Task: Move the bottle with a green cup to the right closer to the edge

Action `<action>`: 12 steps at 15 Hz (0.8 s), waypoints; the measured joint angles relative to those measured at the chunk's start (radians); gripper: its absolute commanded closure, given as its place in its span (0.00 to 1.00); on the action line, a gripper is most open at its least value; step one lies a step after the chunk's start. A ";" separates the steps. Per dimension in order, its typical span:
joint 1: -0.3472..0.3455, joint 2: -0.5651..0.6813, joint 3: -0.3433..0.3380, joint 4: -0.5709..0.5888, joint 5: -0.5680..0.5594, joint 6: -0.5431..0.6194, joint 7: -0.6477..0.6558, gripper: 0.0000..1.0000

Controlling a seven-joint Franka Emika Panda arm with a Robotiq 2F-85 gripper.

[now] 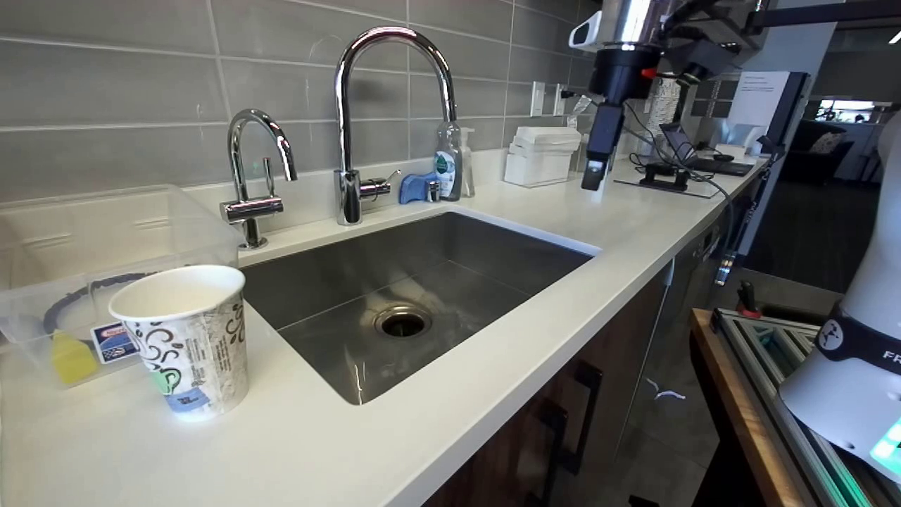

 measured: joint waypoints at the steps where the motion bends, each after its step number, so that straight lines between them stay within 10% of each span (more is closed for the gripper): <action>1: -0.014 0.037 0.016 0.010 -0.009 0.068 0.044 0.00; 5: -0.112 0.213 0.092 0.104 -0.116 0.260 0.236 0.00; 12: -0.230 0.415 0.130 0.325 -0.265 0.248 0.486 0.00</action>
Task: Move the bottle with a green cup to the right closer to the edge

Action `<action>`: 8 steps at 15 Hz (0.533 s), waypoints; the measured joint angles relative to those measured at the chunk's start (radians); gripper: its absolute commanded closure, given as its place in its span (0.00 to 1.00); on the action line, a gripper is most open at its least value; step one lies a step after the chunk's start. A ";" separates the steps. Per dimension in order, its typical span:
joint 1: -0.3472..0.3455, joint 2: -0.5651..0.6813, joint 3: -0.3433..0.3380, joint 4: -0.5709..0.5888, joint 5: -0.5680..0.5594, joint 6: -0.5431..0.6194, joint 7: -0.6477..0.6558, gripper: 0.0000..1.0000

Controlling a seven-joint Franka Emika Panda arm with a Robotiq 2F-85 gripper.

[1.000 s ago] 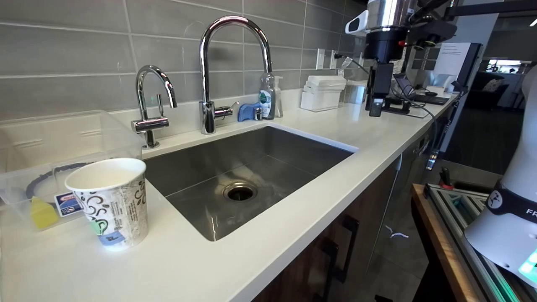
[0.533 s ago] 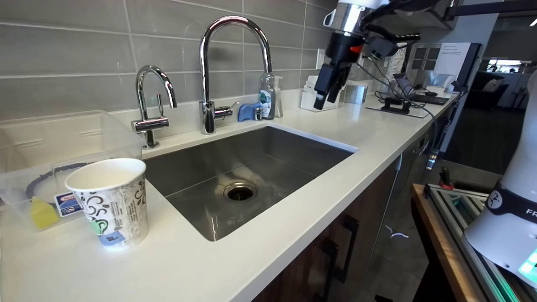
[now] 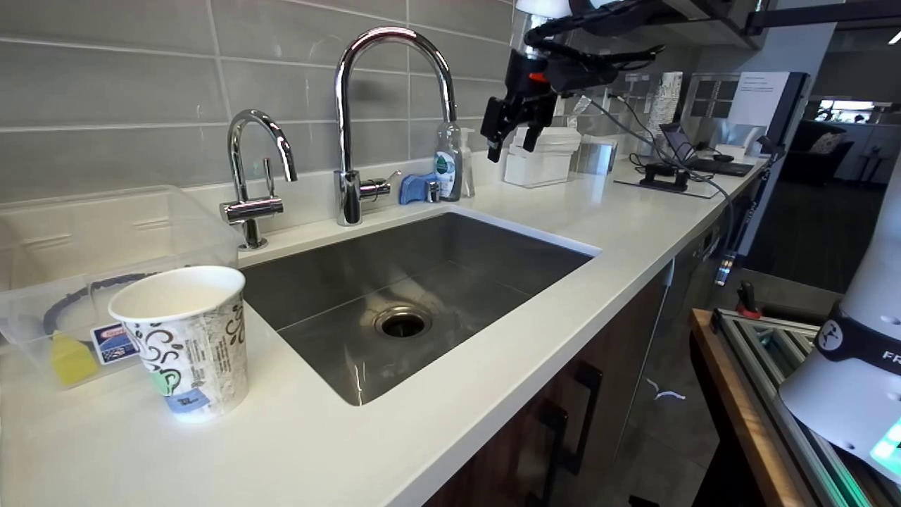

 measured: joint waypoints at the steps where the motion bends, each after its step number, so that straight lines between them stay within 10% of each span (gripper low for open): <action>1: -0.001 0.006 0.001 0.005 -0.001 0.000 0.004 0.00; 8: 0.014 0.016 -0.032 0.045 -0.008 -0.043 -0.011 0.00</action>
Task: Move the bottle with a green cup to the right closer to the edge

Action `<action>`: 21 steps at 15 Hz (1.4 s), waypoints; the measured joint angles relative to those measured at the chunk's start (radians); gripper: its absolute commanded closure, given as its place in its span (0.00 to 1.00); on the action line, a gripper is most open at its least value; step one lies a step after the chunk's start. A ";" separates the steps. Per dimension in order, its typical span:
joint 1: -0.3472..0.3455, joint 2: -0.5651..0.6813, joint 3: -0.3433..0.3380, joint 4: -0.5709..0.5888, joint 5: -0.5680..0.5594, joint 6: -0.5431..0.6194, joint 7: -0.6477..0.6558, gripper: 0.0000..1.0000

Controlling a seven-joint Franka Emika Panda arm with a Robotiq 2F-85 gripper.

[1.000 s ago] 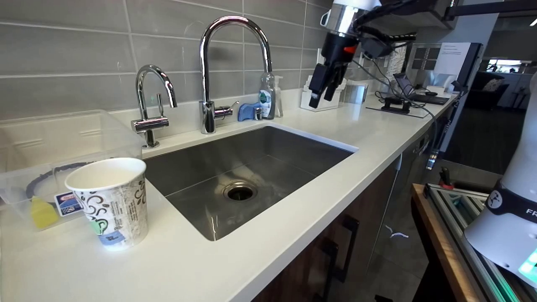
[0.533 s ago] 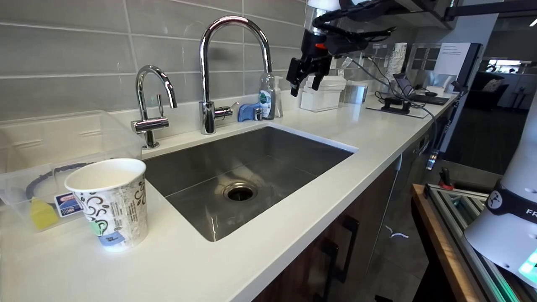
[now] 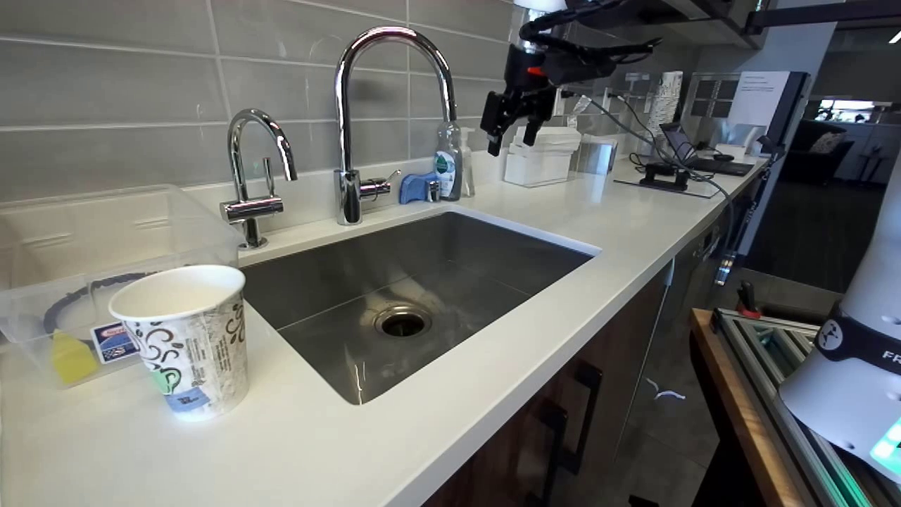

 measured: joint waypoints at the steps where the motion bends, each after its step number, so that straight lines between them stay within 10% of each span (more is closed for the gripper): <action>1: 0.000 0.011 -0.013 0.029 -0.001 -0.030 -0.017 0.00; 21: -0.040 0.554 -0.171 0.783 0.264 -0.341 -0.798 0.00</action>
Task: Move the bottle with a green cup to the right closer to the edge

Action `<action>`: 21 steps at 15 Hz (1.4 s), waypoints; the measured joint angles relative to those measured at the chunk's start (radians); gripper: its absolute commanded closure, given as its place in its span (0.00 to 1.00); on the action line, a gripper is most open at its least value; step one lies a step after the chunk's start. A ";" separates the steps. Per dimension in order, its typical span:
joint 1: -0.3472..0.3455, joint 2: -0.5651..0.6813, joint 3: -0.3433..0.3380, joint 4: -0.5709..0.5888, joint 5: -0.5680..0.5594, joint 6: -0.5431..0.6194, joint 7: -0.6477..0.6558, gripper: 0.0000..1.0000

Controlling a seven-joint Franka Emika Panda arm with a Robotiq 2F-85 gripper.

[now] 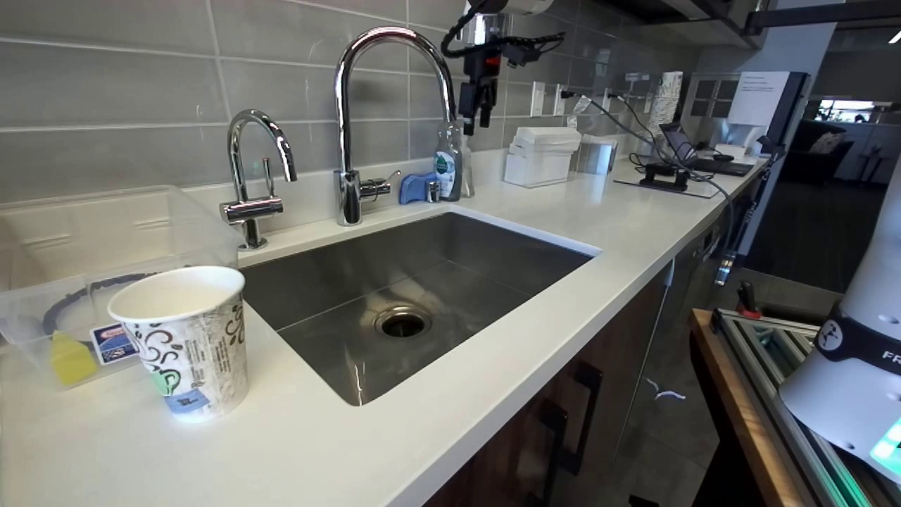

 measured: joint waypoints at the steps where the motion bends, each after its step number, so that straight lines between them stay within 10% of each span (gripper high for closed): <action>1: -0.001 0.006 0.000 0.006 0.000 -0.002 0.000 0.00; 21: -0.078 0.166 -0.034 0.305 0.069 -0.305 0.022 0.00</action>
